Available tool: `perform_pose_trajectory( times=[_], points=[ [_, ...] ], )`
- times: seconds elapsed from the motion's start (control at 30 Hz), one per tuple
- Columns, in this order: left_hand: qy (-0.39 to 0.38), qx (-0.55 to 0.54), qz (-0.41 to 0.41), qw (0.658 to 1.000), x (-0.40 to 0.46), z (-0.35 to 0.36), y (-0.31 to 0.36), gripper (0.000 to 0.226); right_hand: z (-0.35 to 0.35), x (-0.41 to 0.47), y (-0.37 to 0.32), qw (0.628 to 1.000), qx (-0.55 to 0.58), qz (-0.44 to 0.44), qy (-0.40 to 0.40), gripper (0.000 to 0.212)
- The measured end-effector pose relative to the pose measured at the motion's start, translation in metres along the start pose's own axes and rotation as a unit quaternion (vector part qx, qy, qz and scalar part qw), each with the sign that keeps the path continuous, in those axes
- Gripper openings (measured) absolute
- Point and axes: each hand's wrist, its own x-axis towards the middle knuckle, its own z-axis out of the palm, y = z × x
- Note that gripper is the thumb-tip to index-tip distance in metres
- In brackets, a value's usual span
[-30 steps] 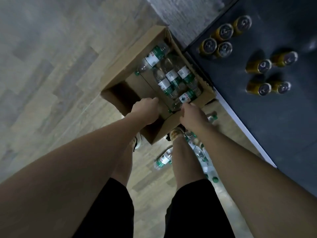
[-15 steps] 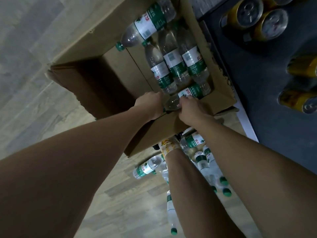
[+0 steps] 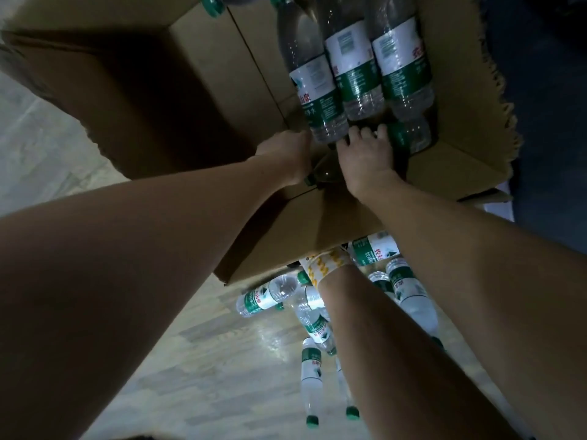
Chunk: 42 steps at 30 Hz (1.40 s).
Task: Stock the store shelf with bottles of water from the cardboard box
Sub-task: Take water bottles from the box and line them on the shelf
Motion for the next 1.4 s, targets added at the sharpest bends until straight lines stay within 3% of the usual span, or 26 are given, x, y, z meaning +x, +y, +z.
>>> perform_pose_trajectory(
  times=[0.23,0.37,0.53,0.63,0.73,0.83,1.03,1.17,1.4],
  points=[
    [-0.007,0.009,-0.001,1.000,-0.025,-0.012,-0.016,0.032,-0.022,-0.023,-0.004,0.999,-0.015,-0.048,-0.002,0.064],
    [-0.016,0.043,0.010,0.999,-0.066,-0.044,-0.033,0.037,-0.047,-0.070,0.002,0.987,0.129,-0.094,-0.010,0.058],
    [-0.010,0.105,0.064,0.992,-0.144,-0.119,-0.036,0.035,-0.098,-0.144,0.005,0.926,0.376,-0.032,0.029,0.041],
    [-0.005,0.141,0.081,0.987,-0.205,-0.174,-0.035,0.036,-0.148,-0.194,-0.002,0.897,0.438,0.012,0.049,0.056],
    [0.006,0.167,0.122,0.978,-0.264,-0.237,-0.022,0.037,-0.203,-0.248,0.003,0.873,0.471,0.047,0.122,0.060],
    [0.026,0.180,0.157,0.971,-0.329,-0.299,-0.003,0.032,-0.278,-0.323,0.013,0.814,0.534,0.110,0.199,0.060],
    [0.082,0.196,0.214,0.954,-0.450,-0.392,0.019,0.012,-0.386,-0.461,0.012,0.804,0.513,0.152,0.260,0.044],
    [0.122,0.231,0.266,0.928,-0.537,-0.447,0.046,0.018,-0.428,-0.549,0.018,0.708,0.614,0.185,0.294,0.053],
    [0.186,0.252,0.355,0.881,-0.675,-0.511,0.099,0.023,-0.490,-0.694,0.041,0.660,0.610,0.213,0.383,0.044]
  ],
)
